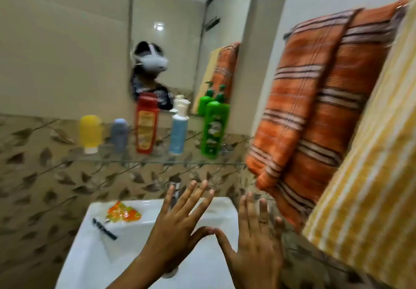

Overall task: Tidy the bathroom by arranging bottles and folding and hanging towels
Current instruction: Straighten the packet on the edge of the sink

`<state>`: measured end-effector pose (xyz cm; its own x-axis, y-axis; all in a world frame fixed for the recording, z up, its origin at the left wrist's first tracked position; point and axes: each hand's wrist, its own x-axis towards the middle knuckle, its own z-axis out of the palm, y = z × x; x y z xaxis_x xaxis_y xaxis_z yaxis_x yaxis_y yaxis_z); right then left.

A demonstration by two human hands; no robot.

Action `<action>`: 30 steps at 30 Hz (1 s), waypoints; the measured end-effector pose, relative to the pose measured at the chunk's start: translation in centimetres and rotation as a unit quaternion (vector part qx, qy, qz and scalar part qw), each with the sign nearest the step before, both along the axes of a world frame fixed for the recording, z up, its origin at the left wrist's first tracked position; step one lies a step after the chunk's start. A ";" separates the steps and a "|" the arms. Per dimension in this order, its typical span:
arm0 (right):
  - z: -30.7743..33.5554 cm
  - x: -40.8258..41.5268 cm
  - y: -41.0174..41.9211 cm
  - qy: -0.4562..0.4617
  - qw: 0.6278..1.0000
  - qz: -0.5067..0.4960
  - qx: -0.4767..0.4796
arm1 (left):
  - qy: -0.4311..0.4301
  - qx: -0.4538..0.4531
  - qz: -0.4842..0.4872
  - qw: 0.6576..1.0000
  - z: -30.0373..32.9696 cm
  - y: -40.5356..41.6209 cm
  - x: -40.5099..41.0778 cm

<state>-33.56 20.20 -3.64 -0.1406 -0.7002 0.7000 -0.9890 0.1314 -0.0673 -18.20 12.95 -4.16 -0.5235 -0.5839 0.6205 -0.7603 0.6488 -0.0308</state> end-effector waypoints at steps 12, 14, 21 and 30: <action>-11.4 14.0 -9.4 0.017 0.964 0.208 0.167 | 0.002 0.186 0.220 0.958 -11.1 -1.2 15.3; -12.7 14.9 -10.9 0.029 0.959 0.213 0.183 | 0.011 0.201 0.242 0.949 -12.3 -2.0 16.1; -15.1 16.3 -15.8 0.029 0.933 0.221 0.283 | 0.045 0.250 0.264 0.931 -15.4 -6.3 16.6; -17.5 18.3 -21.0 -0.208 0.899 0.114 0.368 | 0.122 0.350 0.276 0.887 -18.6 -13.9 18.0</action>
